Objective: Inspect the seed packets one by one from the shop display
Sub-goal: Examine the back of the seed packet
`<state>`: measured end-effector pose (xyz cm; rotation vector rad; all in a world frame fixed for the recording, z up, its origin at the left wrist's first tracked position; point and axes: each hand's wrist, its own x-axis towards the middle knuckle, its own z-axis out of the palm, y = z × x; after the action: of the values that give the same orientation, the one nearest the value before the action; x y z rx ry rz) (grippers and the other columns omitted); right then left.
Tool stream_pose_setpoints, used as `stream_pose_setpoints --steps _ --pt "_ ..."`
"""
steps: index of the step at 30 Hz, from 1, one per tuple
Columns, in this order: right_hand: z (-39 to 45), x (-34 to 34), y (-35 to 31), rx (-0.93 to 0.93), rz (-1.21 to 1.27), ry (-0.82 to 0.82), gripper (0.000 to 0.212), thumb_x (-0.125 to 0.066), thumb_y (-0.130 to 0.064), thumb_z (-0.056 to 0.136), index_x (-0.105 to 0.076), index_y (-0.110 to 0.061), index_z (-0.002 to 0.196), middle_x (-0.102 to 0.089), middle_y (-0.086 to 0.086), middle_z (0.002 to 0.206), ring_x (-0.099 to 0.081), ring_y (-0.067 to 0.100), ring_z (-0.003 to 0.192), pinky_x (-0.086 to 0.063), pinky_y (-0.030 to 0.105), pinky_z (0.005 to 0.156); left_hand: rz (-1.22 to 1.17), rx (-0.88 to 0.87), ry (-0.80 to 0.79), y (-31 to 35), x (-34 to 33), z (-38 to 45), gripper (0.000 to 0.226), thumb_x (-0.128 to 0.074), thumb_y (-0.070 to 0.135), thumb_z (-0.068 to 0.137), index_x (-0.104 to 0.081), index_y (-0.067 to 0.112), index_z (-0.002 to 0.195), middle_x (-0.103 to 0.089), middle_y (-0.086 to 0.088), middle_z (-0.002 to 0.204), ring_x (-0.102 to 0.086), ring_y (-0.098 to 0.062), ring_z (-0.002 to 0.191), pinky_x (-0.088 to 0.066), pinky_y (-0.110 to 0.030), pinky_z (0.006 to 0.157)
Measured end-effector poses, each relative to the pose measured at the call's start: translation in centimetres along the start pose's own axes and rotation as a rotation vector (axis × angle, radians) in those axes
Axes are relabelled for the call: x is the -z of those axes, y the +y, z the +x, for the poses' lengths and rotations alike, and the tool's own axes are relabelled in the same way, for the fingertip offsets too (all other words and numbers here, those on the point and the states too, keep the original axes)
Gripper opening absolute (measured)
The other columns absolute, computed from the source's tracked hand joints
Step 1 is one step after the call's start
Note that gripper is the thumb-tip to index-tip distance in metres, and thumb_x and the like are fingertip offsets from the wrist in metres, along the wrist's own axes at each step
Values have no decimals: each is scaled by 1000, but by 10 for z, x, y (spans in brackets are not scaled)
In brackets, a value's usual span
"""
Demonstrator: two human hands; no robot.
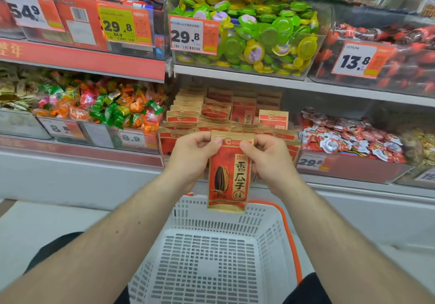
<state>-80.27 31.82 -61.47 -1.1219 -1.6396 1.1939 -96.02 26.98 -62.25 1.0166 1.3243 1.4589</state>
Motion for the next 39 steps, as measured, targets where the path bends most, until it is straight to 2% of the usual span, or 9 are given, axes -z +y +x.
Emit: stream_pose_setpoints --steps 4,7,12,20,23,29,34,37,39 --pt "-9 -8 21 -49 41 -25 25 -61 -6 95 -59 -11 70 -54 -14 44 -48 -1 38 -36 13 41 11 38 -73 -23 15 1 13 -63 3 93 -71 13 89 -76 -4 83 -73 -16 76 -59 -29 66" --pt "-14 -13 37 -53 23 -59 25 -63 -4 93 -61 -11 69 -52 -15 44 -46 -1 40 -37 15 44 85 38 -101 -41 26 -2 17 -67 -2 88 -72 13 83 -75 -9 83 -72 -21 78 -60 -32 70" --pt "-21 -14 65 -57 20 -68 21 -66 -6 91 -64 -5 70 -48 -8 47 -43 9 45 -39 26 49 225 -43 -123 -63 36 -4 36 -75 -3 77 -77 30 63 -74 4 73 -70 -22 75 -60 -38 75" --pt "-20 -17 68 21 -13 -99 21 -67 -6 89 -68 -19 73 -58 -9 50 -51 7 48 -46 24 51 300 -286 -92 -73 43 0 13 -79 22 71 -79 34 76 -74 20 80 -70 -2 79 -56 -20 75" --pt "-20 -14 65 55 -28 -120 21 -68 -5 88 -70 -20 73 -61 -11 52 -53 5 47 -47 21 51 353 -343 -92 -73 44 -1 28 -80 21 72 -74 37 95 -73 25 82 -70 -1 79 -56 -22 76" --pt "-21 -12 66 44 2 -118 17 -68 -7 88 -70 -14 74 -59 -8 49 -54 4 47 -46 19 50 287 -249 -98 -78 43 -2 17 -74 25 75 -77 42 79 -76 8 86 -72 -19 81 -61 -42 78" --pt "-18 -13 69 29 35 -93 25 -66 -20 90 -67 -5 69 -54 5 48 -49 15 47 -43 25 51 165 -167 -118 -72 38 -7 8 -76 21 81 -74 20 89 -77 2 89 -74 -16 86 -61 -32 75" --pt "-18 -10 66 9 48 -212 22 -62 -39 81 -73 -19 80 -64 -5 59 -57 11 55 -47 23 56 92 -104 -58 -64 37 -7 14 -70 22 73 -73 12 82 -76 -6 82 -72 -19 77 -62 -45 71" --pt "-20 -9 67 -35 -7 -315 24 -64 -39 80 -75 -22 92 -75 -4 81 -70 16 76 -58 34 73 37 -70 -24 -62 36 -8 7 -69 23 72 -74 18 74 -75 -4 76 -70 -21 71 -59 -51 73"
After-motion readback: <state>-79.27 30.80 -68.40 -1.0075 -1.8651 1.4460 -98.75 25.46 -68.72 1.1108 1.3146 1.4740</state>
